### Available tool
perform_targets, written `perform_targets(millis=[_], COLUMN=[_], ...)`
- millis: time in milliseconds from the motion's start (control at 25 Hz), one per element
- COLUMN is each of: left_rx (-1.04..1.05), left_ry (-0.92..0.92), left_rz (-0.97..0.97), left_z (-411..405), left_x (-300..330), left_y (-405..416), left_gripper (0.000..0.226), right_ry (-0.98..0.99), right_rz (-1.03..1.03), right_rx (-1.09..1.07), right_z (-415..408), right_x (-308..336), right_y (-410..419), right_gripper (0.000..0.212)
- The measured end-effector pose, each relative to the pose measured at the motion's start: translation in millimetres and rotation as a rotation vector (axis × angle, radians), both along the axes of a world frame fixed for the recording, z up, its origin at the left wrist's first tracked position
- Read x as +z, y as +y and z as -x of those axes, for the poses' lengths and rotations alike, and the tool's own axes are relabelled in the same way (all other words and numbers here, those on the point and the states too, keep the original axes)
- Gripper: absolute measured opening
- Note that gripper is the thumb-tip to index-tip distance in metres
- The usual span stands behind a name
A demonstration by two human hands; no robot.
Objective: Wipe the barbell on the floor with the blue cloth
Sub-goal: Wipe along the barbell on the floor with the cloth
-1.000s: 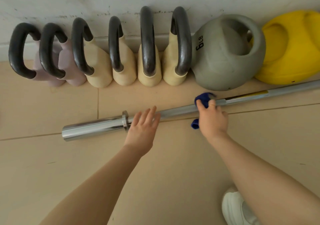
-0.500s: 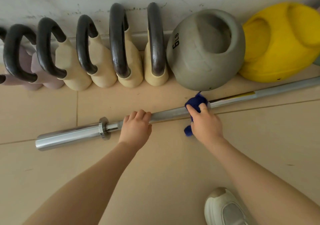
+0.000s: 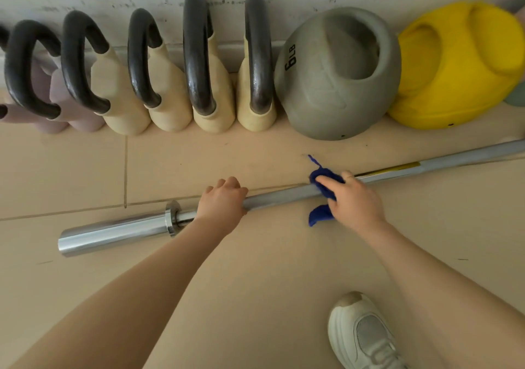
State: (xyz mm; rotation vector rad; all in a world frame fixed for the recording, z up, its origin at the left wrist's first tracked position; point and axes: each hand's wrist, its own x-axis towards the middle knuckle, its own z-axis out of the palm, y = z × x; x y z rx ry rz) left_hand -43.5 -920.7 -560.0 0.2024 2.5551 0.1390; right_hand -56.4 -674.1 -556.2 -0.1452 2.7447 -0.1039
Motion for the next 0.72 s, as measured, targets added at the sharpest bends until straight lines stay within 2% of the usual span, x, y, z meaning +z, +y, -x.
perform_targets(millis=[120, 200, 320, 360, 480, 520, 600, 720], left_rx=[-0.043, -0.082, -0.085, -0.071, -0.045, -0.028, -0.030, -0.255], left_ry=[-0.179, -0.177, -0.117, -0.109, -0.071, -0.059, -0.024, 0.218], left_rz=[0.063, 0.081, 0.066, 0.046, 0.002, -0.007, 0.005, 0.082], left_z=[-3, -7, -17, -20, -28, -28, -32, -42], left_x=[-1, -2, -1, -2, -7, -9, -6, 2], left_y=[-5, -5, -2, -3, -4, -5, -8, -29], left_gripper=[0.030, 0.026, 0.027, 0.027, 0.027, 0.027, 0.027, 0.034], right_ry=[0.051, 0.012, -0.116, -0.141, -0.082, -0.096, -0.173, -0.207], right_rz=[-0.031, -0.020, 0.066, 0.022, -0.314, -0.291, -0.037, 0.155], right_rx=[-0.320, -0.266, -0.020, -0.011, -0.155, -0.123, 0.004, 0.109], right_z=[4, -9, -21, -15, -2, -7, -34, -46], right_x=[0, -2, 3, 6, 9, 8, 6, 10], right_y=[1, -33, -45, -36, -38, -61, -120, -142], right_gripper=[0.032, 0.029, 0.034, 0.033, 0.034, 0.036, 0.036, 0.033])
